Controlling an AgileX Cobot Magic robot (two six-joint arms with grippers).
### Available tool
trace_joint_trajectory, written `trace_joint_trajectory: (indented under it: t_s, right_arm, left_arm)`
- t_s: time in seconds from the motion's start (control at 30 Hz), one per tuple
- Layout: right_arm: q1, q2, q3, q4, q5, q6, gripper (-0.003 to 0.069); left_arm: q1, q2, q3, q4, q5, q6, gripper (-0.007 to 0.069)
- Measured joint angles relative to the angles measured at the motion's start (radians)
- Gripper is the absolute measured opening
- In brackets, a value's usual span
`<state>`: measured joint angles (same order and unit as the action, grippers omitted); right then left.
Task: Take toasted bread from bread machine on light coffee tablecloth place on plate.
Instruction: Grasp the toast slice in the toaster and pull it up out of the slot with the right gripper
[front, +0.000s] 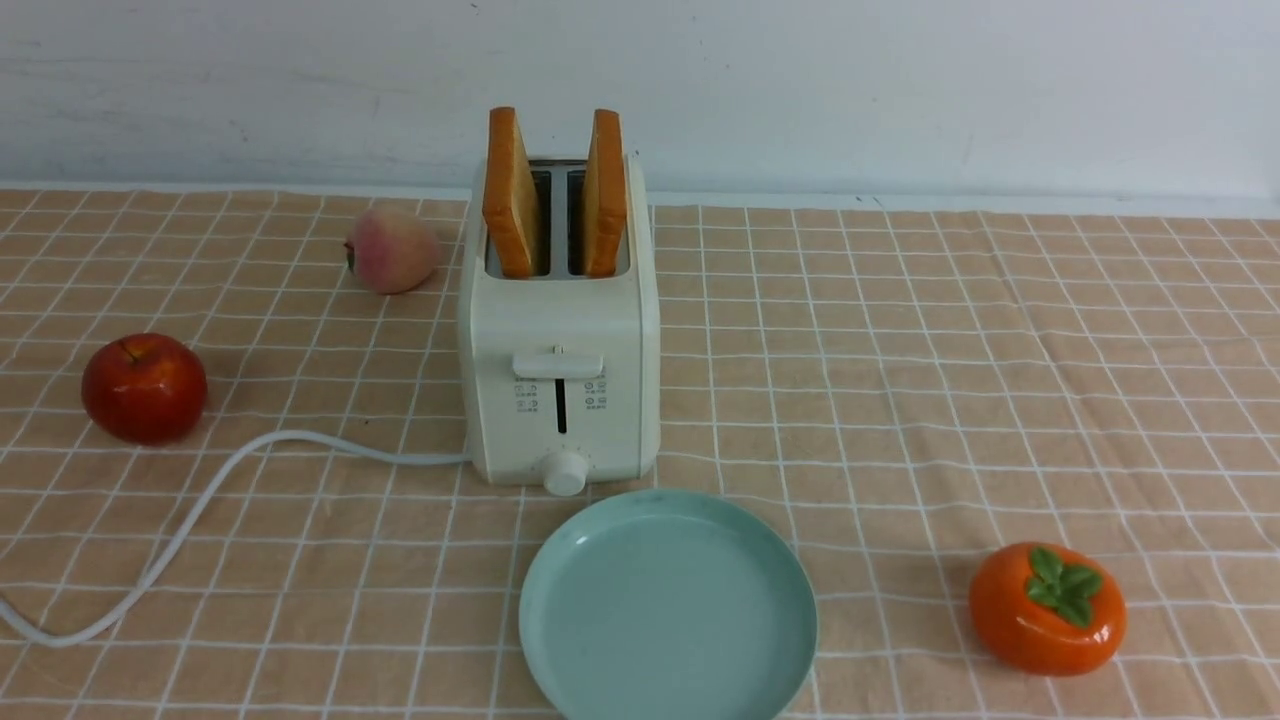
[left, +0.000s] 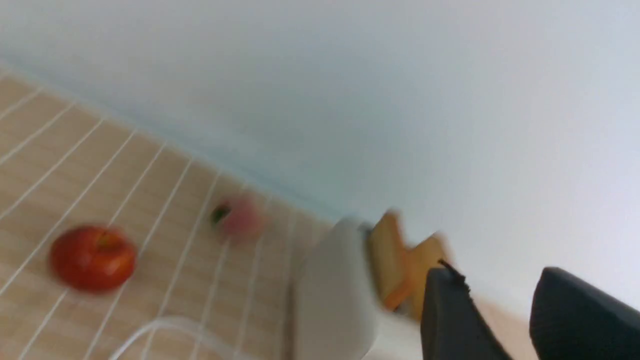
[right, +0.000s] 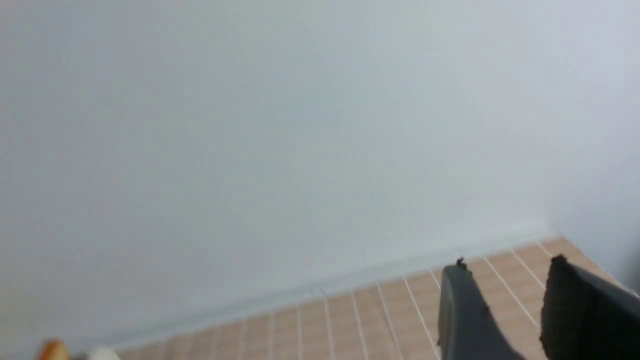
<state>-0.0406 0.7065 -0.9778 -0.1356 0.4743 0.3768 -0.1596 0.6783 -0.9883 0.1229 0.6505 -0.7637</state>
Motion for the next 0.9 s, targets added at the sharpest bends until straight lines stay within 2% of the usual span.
trace_joint_trajectory:
  t_s: [0.2,0.33,0.37,0.4,0.5,0.57,0.63,0.67,0.83,0.9]
  right_arm:
    - [0.196,0.101,0.058,0.02,0.046,0.054,0.0239]
    - [0.342,0.205,0.061,0.136,0.071,0.055,0.0239]
    - [0.349,0.221,0.06,0.15,0.072,0.055,0.0239]
    - [0.397,0.281,0.041,0.212,0.084,0.027,0.0239]
    - [0.499,0.45,-0.09,0.337,0.133,-0.14,0.0239]
    - [0.519,0.505,-0.148,0.365,0.148,-0.186,0.0239]
    - [0.548,0.645,-0.322,0.42,0.183,-0.254,0.0242]
    - [0.549,0.67,-0.337,0.423,0.188,-0.256,0.0243]
    - [0.554,0.957,-0.707,0.438,0.293,-0.268,0.0283]
    - [0.554,1.098,-0.878,0.438,0.362,-0.267,0.0332]
  left_arm:
    - [0.0,0.206,0.0,-0.043,0.213,0.009,0.0238]
    - [0.0,0.281,0.0,-0.136,0.345,0.025,0.0238]
    - [0.0,0.283,0.0,-0.136,0.352,0.025,0.0238]
    - [0.0,0.298,0.0,-0.167,0.395,0.048,0.0238]
    - [0.0,0.302,0.0,-0.21,0.433,0.113,0.0238]
    - [0.0,0.302,0.0,-0.221,0.44,0.13,0.0238]
    - [-0.004,0.301,0.0,-0.237,0.452,0.153,0.0238]
    - [-0.004,0.301,0.0,-0.237,0.454,0.155,0.0238]
    - [-0.059,0.301,0.0,-0.237,0.469,0.16,0.0238]
    - [-0.085,0.301,0.0,-0.235,0.47,0.164,0.0238]
